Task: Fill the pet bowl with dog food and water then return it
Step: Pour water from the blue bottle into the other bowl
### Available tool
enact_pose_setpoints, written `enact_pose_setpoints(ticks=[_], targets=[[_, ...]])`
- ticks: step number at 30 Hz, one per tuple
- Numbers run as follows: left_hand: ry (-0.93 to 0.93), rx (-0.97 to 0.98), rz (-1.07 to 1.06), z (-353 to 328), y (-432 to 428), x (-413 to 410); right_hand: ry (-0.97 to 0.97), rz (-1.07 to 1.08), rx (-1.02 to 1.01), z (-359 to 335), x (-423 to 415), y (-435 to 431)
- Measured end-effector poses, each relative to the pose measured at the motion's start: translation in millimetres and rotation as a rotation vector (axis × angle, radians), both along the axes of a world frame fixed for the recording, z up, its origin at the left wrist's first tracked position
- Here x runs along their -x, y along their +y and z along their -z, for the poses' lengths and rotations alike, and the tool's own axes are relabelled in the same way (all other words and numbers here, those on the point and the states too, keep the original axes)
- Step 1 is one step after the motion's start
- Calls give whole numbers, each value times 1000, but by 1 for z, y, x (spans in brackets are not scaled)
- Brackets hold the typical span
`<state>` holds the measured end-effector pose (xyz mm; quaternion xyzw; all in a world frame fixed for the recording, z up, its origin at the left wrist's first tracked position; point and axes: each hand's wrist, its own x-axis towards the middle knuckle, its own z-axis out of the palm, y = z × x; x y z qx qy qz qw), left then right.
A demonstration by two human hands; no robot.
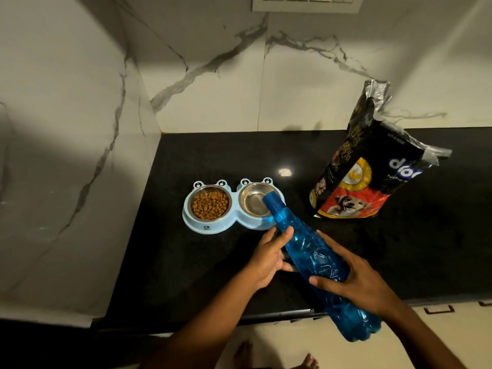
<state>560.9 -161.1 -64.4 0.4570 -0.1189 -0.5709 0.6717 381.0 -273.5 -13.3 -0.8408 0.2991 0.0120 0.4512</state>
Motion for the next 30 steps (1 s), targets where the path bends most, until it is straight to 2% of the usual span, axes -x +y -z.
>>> enact_pose_setpoints(ticks=[16, 30], targets=[[73, 6, 11, 13, 4, -1, 89, 4, 26, 1, -5, 8], [84, 9, 38, 15, 6, -3, 89, 24, -4, 3, -6, 9]])
